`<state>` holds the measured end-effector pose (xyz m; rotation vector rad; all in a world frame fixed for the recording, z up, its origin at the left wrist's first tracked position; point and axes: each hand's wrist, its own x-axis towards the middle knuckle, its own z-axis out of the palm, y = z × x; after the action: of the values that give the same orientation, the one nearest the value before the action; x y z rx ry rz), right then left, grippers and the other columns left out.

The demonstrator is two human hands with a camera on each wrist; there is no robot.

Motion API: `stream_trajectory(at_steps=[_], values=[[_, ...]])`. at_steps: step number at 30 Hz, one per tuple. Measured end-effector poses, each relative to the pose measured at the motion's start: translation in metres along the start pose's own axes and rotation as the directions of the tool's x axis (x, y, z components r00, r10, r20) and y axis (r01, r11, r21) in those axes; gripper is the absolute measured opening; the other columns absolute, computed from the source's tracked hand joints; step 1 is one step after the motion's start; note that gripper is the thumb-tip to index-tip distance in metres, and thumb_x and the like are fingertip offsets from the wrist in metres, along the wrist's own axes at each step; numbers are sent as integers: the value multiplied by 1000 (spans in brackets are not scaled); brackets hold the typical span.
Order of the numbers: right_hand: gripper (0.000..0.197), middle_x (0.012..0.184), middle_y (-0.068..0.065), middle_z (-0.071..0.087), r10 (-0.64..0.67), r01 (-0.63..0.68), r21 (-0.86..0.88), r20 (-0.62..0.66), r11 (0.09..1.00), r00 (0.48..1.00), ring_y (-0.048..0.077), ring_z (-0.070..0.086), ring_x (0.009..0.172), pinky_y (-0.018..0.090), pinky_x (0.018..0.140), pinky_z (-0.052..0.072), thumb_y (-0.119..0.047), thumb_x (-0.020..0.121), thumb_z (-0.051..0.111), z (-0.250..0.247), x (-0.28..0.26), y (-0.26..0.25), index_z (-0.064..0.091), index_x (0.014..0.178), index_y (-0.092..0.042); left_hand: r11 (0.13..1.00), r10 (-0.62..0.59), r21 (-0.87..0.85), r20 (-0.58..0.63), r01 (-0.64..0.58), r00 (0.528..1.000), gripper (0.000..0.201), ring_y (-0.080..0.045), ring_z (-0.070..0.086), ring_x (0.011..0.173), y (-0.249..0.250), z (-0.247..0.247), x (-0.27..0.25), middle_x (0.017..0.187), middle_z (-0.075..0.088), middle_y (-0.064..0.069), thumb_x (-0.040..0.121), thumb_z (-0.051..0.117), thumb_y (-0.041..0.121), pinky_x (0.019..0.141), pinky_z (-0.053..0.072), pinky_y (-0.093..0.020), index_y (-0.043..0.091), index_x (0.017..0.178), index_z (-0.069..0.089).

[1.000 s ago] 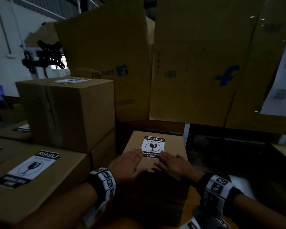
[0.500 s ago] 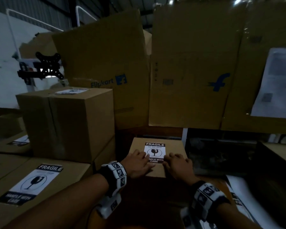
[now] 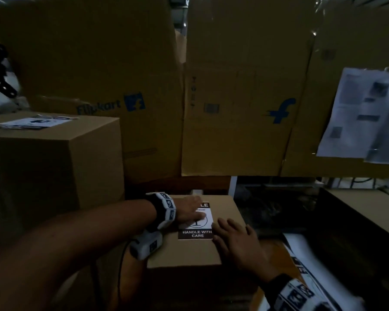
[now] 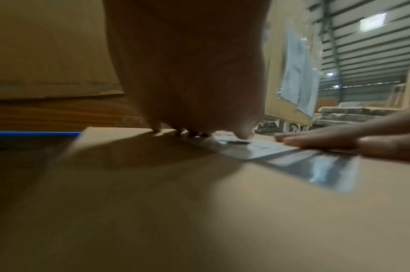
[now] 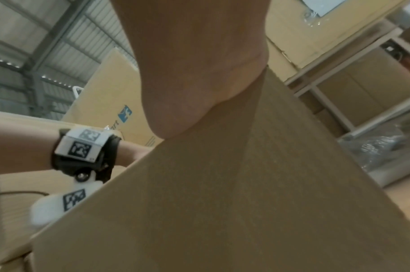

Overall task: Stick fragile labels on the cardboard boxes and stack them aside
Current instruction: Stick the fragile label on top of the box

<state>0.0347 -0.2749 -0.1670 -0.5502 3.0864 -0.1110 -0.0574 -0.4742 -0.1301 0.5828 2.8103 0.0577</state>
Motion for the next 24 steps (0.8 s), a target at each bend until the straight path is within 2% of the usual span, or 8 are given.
stream_trajectory(at_steps=[3,6,9,11,14,17,21,24], values=[[57,163,-9,11,60,-60,-11,8,998,998,24,7,150,56,116,14,-64,97,10,4,5,2,17,151,-45,989,-111,98,39,107,993,92,-25,-5,151,-22,7,8,163,-12,-7,92,22,73,122,3,-44,13,155,-8],[91,164,0,10,124,-123,-16,14,992,992,35,5,149,56,115,21,-85,68,-19,7,6,2,11,148,-53,980,-176,100,8,174,984,95,-26,-9,150,-24,15,6,162,-16,-7,90,18,76,121,-1,-46,15,154,-13],[60,164,5,5,184,-185,13,28,983,982,40,-1,148,61,115,19,-72,92,7,4,4,1,12,149,-53,976,-184,113,-23,186,983,91,-24,-7,151,-20,24,-10,162,-15,-9,93,16,72,122,3,-46,10,154,-12],[62,164,8,-1,278,-279,48,17,959,960,44,-4,147,68,111,10,-72,93,17,2,0,-4,14,150,-49,970,-214,101,-69,220,974,88,-23,-6,151,-17,34,-30,163,-14,-9,94,15,70,121,7,-48,11,155,-10],[87,163,18,-6,448,-447,109,13,888,894,52,6,144,69,109,16,-86,82,17,2,-8,-10,9,154,-37,938,-346,-58,-79,342,935,85,-28,-11,150,-4,52,-62,162,-17,-11,95,15,69,121,5,-51,14,155,-10],[101,156,27,13,461,-456,188,15,870,887,48,35,134,54,105,37,-90,77,17,1,-15,-10,9,156,-27,814,-515,-377,-121,441,848,91,-43,1,148,16,70,-87,159,-22,-18,93,27,70,119,14,-54,15,154,-12],[104,144,22,34,425,-400,243,-58,884,904,39,47,125,44,97,43,-91,76,18,-3,-39,-12,12,156,-25,571,-701,-733,-202,370,684,114,-41,41,134,33,89,-112,156,25,-25,82,58,68,106,39,-43,6,154,-5],[102,141,20,35,373,-340,240,-111,909,921,38,52,117,42,92,45,-89,77,16,5,-73,-15,8,156,-24,313,-743,-947,-197,72,640,105,-23,66,105,43,110,-140,124,66,-7,55,83,67,85,53,-34,9,135,47]])
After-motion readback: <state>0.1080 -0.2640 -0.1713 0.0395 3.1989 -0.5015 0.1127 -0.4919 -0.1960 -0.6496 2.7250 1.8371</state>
